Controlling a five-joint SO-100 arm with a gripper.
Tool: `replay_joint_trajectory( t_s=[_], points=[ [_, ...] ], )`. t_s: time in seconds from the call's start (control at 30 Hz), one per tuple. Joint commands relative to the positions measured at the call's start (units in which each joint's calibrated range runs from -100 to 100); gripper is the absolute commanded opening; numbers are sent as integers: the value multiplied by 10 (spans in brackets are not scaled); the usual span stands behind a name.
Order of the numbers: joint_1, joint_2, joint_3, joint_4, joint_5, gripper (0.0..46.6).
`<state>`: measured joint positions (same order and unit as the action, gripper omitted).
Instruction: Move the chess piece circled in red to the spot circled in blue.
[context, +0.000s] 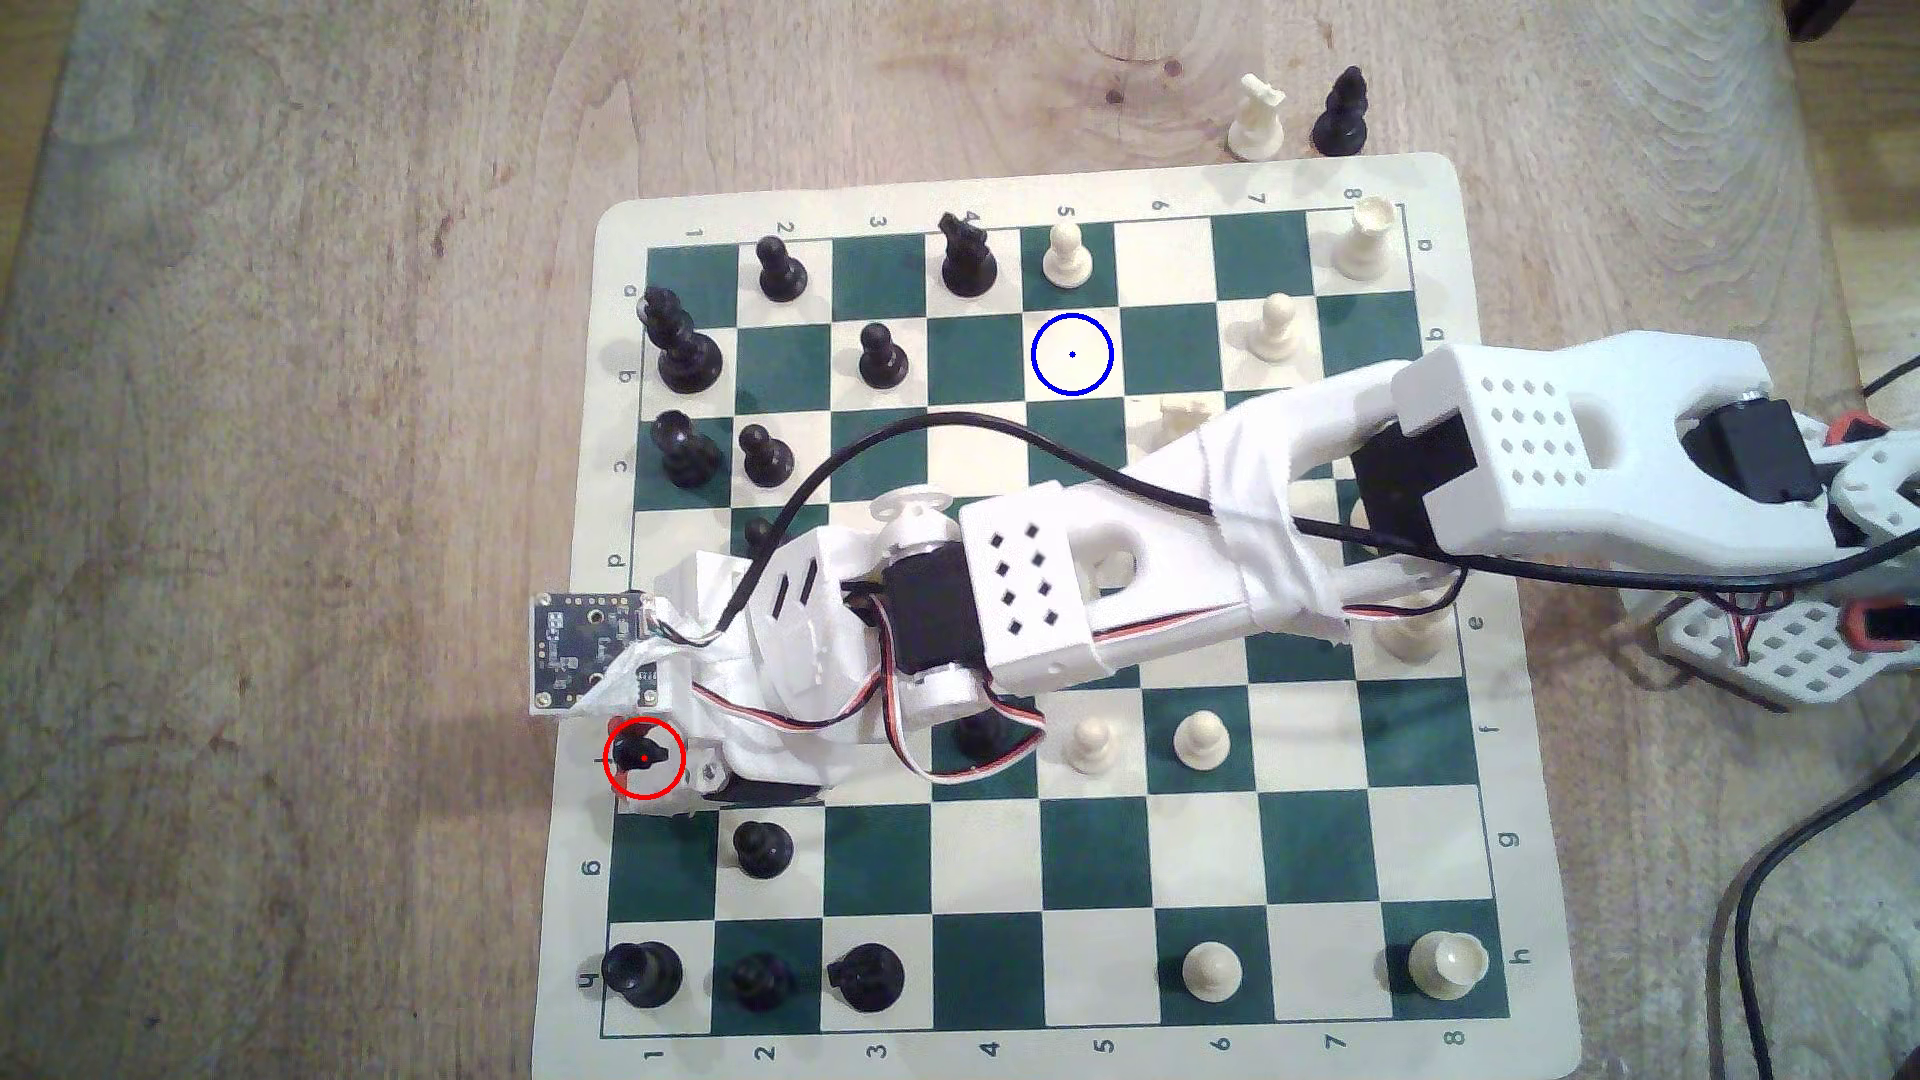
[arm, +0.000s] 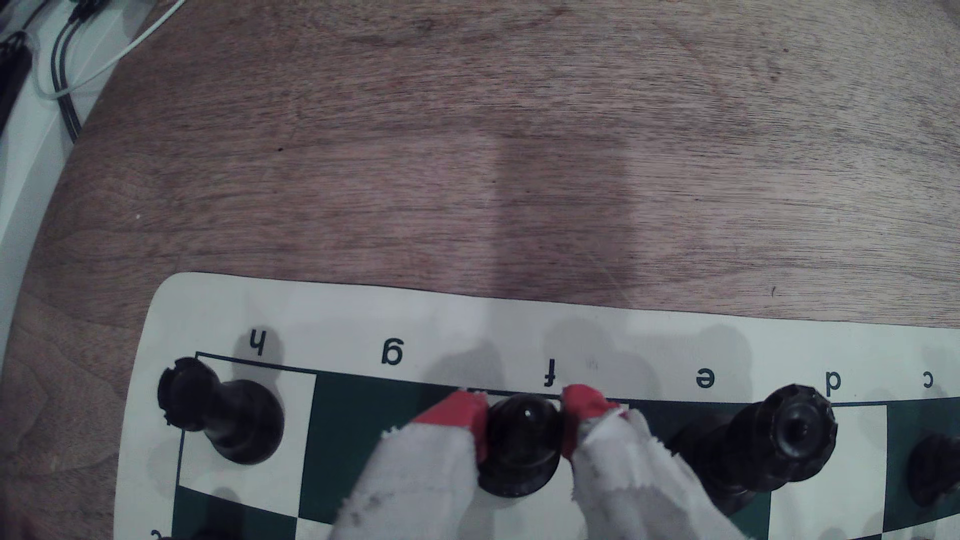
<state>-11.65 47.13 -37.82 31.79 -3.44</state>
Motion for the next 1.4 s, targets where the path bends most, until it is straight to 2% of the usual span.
replay_joint_trajectory(
  t_s=[0.0, 0.03, 0.27, 0.77, 0.97, 1.2, 1.37],
  points=[
    [-4, -207, 101, -28, -1, 3],
    [-6, -255, 154, -39, 0, 3],
    [6, -400, 314, -56, 6, 3],
    [84, -693, 753, -161, 24, 3],
    [108, -769, 856, -171, 28, 3],
    [165, -833, 994, -224, 43, 3],
    [201, -869, 1044, -225, 47, 3]
  ],
)
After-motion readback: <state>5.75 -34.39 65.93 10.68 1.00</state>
